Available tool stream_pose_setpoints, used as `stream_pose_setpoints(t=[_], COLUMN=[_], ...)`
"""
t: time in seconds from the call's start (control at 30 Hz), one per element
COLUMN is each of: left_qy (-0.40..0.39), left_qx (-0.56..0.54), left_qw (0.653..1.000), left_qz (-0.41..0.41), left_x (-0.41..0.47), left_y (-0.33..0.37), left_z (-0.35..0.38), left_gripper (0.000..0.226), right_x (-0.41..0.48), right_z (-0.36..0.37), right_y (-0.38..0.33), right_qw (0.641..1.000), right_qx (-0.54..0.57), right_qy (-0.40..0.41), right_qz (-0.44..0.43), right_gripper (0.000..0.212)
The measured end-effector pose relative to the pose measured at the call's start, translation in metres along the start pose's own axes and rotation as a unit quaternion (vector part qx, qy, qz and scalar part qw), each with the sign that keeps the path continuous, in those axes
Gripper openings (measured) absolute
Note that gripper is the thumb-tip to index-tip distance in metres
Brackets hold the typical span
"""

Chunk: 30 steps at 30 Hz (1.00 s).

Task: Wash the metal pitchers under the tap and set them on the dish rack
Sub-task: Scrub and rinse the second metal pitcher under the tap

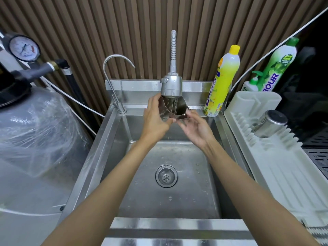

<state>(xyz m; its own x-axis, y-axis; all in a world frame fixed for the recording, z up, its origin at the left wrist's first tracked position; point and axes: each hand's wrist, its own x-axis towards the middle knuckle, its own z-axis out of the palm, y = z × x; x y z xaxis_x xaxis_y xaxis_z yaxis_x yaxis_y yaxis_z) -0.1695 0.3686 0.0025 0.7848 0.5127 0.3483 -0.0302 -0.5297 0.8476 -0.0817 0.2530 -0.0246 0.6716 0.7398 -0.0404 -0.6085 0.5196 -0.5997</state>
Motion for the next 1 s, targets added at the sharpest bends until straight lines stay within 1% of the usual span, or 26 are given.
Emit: stream_pose_setpoints(t=[0.07,0.13,0.2,0.27,0.37,0.47,0.53,0.6,0.7,0.73,0.77,0.87,0.93,1.0], left_qy=[-0.011,-0.012,-0.017,-0.031,-0.03,-0.016,-0.019,-0.022,-0.02,-0.01,0.006,0.051,0.061,0.046], left_qx=[0.008,0.023,0.041,0.061,0.063,0.021,-0.035,-0.114,-0.22,-0.242,-0.256,-0.25,-0.203,-0.131], left_qw=[1.0,1.0,0.999,0.996,0.991,0.98,0.968,0.957,0.939,0.936,0.935,0.942,0.96,0.98], left_qz=[-0.007,-0.008,-0.022,-0.059,-0.117,-0.199,-0.248,-0.267,-0.263,-0.256,-0.246,-0.216,-0.182,-0.143], left_x=[-0.004,-0.009,-0.016,-0.023,-0.034,-0.043,-0.044,-0.04,-0.031,-0.028,-0.024,-0.015,-0.009,-0.004], left_y=[0.002,0.003,0.004,0.002,0.0,0.0,-0.003,-0.003,-0.001,0.0,0.002,0.006,0.012,0.02], left_z=[-0.007,-0.014,-0.016,-0.013,-0.002,0.014,0.024,0.031,0.037,0.038,0.038,0.035,0.026,0.016], left_gripper=[0.079,0.077,0.075,0.075,0.065,0.063,0.065,0.071,0.064,0.063,0.064,0.071,0.074,0.07], right_x=[-0.003,-0.007,-0.012,-0.015,-0.017,-0.018,-0.017,-0.016,-0.014,-0.014,-0.014,-0.013,-0.009,-0.008], right_z=[-0.002,-0.006,-0.011,-0.016,-0.014,0.004,0.016,0.027,0.041,0.046,0.048,0.043,0.03,0.017], right_y=[0.006,0.011,0.009,0.002,-0.021,-0.047,-0.059,-0.067,-0.07,-0.069,-0.068,-0.063,-0.056,-0.045], right_qw=[0.999,0.994,0.988,0.977,0.939,0.882,0.846,0.82,0.788,0.788,0.8,0.869,0.924,0.969], right_qx=[-0.041,-0.1,-0.138,-0.188,-0.31,-0.434,-0.499,-0.544,-0.6,-0.603,-0.589,-0.487,-0.378,-0.246], right_qy=[0.013,0.035,0.046,0.058,0.093,0.123,0.15,0.162,0.137,0.121,0.101,0.053,0.034,0.028], right_qz=[0.023,0.036,0.052,0.077,0.116,0.136,0.116,0.074,-0.017,-0.042,-0.058,-0.067,-0.048,-0.017], right_gripper=[0.012,0.012,0.006,0.011,0.015,0.01,0.018,0.013,0.032,0.033,0.032,0.026,0.028,0.032])
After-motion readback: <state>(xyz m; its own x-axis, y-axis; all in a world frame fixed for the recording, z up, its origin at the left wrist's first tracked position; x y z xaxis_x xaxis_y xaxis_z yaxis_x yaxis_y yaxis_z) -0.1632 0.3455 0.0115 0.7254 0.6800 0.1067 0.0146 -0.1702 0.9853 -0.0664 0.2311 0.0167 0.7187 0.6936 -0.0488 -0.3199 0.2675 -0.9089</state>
